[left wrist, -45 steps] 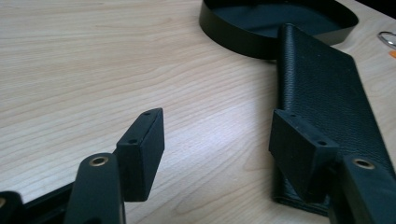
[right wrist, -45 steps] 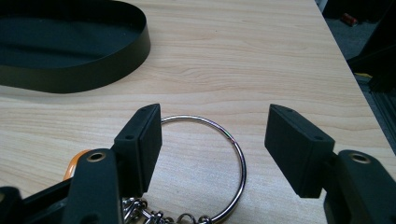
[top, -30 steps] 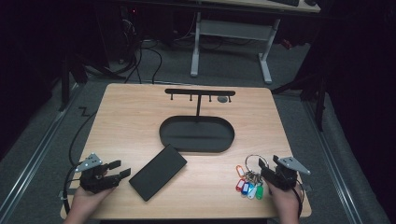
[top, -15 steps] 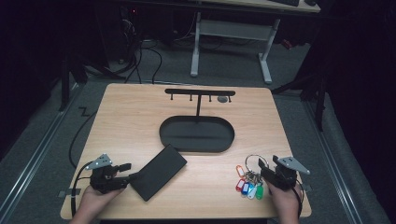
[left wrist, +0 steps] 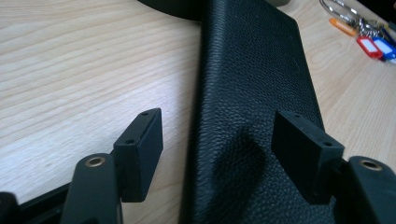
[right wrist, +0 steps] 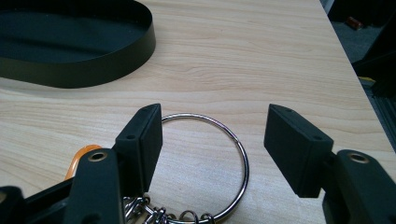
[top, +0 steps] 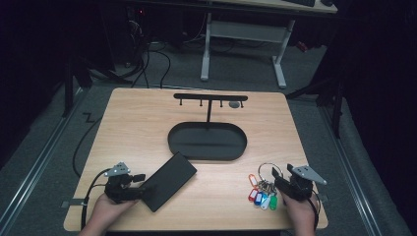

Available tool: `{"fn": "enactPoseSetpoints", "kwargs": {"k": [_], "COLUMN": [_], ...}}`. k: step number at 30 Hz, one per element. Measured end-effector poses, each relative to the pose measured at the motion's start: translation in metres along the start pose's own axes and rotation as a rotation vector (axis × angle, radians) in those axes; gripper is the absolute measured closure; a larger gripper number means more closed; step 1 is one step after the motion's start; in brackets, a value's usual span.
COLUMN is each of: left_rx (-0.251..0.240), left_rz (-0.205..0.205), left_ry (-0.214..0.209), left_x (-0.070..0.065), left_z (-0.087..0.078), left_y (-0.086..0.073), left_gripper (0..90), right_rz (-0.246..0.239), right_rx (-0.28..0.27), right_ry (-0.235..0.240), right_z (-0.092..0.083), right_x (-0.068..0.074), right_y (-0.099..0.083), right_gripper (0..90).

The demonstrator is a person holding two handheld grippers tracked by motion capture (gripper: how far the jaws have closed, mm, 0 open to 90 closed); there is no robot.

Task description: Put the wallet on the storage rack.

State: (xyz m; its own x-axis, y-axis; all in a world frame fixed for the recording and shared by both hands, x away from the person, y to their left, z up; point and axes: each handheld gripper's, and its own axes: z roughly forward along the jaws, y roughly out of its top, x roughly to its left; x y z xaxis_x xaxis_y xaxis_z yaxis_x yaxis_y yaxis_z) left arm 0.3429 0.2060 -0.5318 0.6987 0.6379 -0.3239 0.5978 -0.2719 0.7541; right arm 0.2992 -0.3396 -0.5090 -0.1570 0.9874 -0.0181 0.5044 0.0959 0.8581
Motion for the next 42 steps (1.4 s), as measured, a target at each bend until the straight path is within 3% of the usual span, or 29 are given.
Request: {"fn": "enactPoseSetpoints", "kwargs": {"k": [11,16,20,26,33,42], "left_rx": [0.017,0.027,0.03,0.031,0.005,-0.034], "left_rz": [0.006,0.027,0.027,0.023,0.0,0.031], "left_ry": [-0.013,-0.026,-0.042,-0.046,-0.046,-0.079], "left_x": [-0.001,-0.002,-0.002,-0.002,-0.001,-0.003], "left_z": [0.009,0.011,0.011,0.011,0.008,0.002], "left_y": [0.003,0.002,0.001,0.001,-0.002,-0.004], "left_gripper": [29.7,30.1,34.9,40.7,55.2,70.8], "right_rz": [0.002,0.029,0.061,0.054,0.067,0.073], "right_rx": [0.009,0.009,0.011,0.004,0.007,0.003], "right_ry": [0.005,0.011,0.014,0.015,0.018,0.016], "right_z": [0.002,0.003,0.003,0.002,0.003,0.002], "right_x": [0.0,-0.001,-0.002,-0.001,-0.002,-0.003], "right_y": [-0.001,-0.002,-0.003,-0.001,-0.002,-0.002], "right_gripper": [37.5,37.5,37.5,37.5,37.5,37.6]}}
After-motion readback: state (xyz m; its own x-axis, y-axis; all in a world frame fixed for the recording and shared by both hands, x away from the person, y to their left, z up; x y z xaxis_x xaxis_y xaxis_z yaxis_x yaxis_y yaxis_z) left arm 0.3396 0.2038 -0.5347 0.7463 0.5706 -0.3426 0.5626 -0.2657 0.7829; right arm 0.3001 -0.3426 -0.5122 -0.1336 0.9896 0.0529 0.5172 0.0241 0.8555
